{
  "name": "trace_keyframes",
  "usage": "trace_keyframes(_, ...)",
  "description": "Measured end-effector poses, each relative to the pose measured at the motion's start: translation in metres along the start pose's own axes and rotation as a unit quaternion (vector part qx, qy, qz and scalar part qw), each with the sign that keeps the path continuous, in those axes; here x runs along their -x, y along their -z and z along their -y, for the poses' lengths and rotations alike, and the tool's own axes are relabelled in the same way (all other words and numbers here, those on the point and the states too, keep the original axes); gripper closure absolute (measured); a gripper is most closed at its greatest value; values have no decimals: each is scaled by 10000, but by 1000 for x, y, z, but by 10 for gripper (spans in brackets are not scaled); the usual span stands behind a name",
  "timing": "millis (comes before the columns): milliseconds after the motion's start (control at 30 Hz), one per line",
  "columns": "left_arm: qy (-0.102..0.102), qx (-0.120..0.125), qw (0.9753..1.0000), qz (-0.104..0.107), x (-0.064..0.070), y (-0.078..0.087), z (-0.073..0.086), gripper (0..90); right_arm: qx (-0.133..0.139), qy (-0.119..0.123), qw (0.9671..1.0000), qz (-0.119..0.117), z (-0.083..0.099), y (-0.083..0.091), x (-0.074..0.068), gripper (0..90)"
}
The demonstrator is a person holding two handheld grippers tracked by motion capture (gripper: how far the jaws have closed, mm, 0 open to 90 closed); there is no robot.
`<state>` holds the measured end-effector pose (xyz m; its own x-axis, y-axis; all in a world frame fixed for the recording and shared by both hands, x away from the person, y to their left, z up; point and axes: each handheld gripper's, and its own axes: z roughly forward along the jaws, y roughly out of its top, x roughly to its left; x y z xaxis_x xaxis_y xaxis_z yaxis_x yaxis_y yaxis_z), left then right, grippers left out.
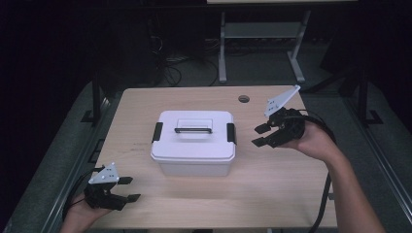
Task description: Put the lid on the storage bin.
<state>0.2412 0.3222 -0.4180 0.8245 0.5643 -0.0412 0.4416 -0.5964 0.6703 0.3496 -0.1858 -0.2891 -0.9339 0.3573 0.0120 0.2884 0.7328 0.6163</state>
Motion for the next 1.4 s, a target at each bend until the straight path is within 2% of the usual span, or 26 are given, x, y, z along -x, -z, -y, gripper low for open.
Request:
trace_keyframes(933,-1,-33,10000,-8,-1,-1,1,320,77,-349,9994,-43,43,-15,-1,442)
trace_keyframes(1400,-7,-27,10000,-17,-1,0,0,320,96,-415,9991,-38,58,-20,-4,406)
